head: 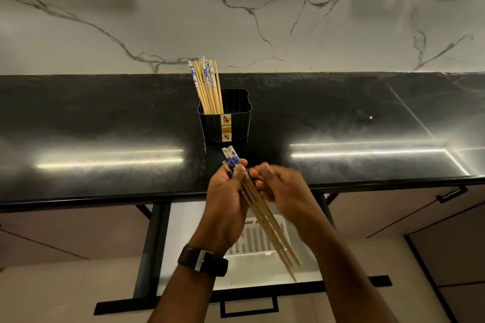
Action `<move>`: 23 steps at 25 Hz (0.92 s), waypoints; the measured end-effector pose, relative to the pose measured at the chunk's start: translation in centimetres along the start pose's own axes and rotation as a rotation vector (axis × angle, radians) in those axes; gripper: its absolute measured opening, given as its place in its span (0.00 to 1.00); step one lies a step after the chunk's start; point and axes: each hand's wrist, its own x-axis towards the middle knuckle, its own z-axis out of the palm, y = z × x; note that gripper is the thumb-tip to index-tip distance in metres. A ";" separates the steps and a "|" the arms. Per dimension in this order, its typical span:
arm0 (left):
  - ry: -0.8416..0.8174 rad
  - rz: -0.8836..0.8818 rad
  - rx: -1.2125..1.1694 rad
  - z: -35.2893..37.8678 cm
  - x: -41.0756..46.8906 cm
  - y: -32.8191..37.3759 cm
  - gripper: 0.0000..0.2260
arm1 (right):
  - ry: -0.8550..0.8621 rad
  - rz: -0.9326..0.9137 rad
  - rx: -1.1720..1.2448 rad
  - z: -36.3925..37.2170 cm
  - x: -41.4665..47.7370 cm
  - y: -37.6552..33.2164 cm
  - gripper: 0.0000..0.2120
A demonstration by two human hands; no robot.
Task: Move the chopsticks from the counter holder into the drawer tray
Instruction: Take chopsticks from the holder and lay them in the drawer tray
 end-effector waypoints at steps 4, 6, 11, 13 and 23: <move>0.158 0.103 -0.236 -1.1 1.3 0.0 0.07 | -0.256 0.093 -0.183 1.3 -4.4 3.5 0.08; 0.211 0.099 -0.239 -1.6 1.4 -0.9 0.08 | -0.192 0.049 -0.230 1.8 -4.6 4.8 0.09; 0.113 -0.022 -0.128 -1.2 0.7 -2.9 0.07 | -0.349 0.343 0.103 1.4 -4.7 5.1 0.22; 0.052 -0.032 -0.060 -1.3 0.7 -2.7 0.07 | -0.334 0.256 -0.105 1.0 -4.6 4.4 0.26; -0.330 -0.432 0.469 -0.9 -0.3 -2.3 0.10 | -0.068 0.058 0.076 -0.5 2.1 2.4 0.13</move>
